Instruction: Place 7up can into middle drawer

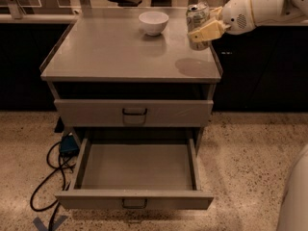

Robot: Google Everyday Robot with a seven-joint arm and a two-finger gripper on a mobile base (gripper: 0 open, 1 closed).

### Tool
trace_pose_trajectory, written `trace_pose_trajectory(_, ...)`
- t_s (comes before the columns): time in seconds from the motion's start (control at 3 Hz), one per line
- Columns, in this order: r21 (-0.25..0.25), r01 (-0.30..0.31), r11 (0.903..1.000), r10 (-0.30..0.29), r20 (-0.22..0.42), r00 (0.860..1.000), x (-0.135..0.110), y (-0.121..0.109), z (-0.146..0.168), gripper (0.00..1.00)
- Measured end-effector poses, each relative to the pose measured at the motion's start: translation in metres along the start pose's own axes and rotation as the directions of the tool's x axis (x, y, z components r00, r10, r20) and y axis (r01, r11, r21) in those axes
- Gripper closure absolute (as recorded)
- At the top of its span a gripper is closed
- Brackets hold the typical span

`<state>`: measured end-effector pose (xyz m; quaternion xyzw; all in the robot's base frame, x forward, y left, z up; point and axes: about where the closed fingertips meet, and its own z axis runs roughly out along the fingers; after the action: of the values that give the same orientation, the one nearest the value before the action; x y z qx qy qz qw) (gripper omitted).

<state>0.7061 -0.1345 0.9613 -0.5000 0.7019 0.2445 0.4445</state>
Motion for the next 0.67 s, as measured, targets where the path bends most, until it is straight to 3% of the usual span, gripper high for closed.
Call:
trace_pose_trajectory(0.33,0.000,-0.003,1.0000,0.003,0.001,1.000,0.001,0.000,0.001,1.00)
trace_pose_trajectory(0.67,-0.034,-0.021,0.9992,0.019,-0.046,0.999,0.015,0.023,-0.008,1.00)
